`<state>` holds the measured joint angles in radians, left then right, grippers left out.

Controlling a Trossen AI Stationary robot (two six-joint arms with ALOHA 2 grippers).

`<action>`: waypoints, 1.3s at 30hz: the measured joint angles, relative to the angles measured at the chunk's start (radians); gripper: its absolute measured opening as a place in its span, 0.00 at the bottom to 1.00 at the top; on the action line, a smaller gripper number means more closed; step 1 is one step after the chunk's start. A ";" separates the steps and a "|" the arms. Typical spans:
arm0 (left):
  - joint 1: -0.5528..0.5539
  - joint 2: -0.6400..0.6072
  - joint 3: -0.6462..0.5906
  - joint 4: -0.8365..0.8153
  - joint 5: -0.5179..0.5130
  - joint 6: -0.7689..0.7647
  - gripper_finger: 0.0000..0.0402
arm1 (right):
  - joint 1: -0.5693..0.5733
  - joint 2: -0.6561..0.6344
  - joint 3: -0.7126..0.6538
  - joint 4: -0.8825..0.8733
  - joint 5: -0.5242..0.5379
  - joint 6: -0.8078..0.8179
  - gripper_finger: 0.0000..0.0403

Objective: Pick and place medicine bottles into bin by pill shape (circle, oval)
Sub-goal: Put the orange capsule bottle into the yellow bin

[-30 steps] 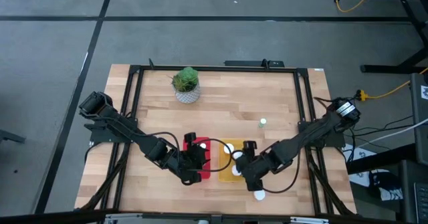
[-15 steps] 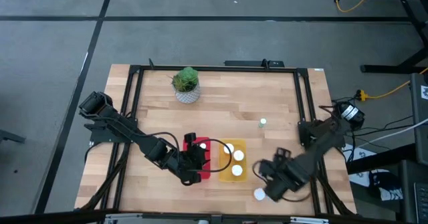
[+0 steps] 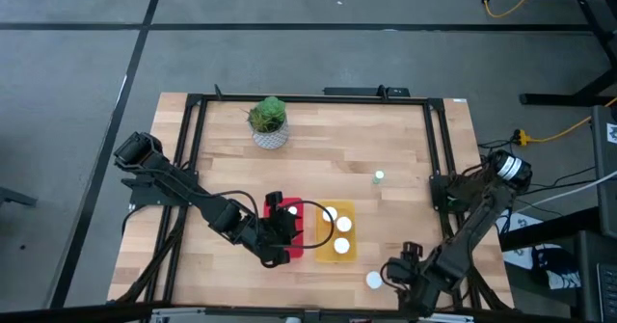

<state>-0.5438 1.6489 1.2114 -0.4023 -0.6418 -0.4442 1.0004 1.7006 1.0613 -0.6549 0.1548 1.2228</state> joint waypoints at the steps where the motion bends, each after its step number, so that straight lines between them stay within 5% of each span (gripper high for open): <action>1: 0.000 0.000 0.000 0.000 0.000 0.000 0.38 | -0.001 0.000 -0.021 0.034 0.017 -0.008 0.77; 16: 0.000 0.000 0.000 0.000 0.000 0.000 0.38 | -0.060 0.000 -0.148 0.380 0.117 -0.467 0.77; 32: 0.000 0.000 0.000 0.000 -0.001 0.000 0.38 | -0.122 0.000 -0.148 0.432 0.116 -0.525 0.77; 39: 0.000 0.000 0.000 0.000 -0.001 0.000 0.38 | -0.122 0.000 -0.148 0.443 0.114 -0.525 0.68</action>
<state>-0.5438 1.6489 1.2114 -0.4023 -0.6426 -0.4442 0.8787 1.7006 0.9134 -0.2118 0.2687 0.6979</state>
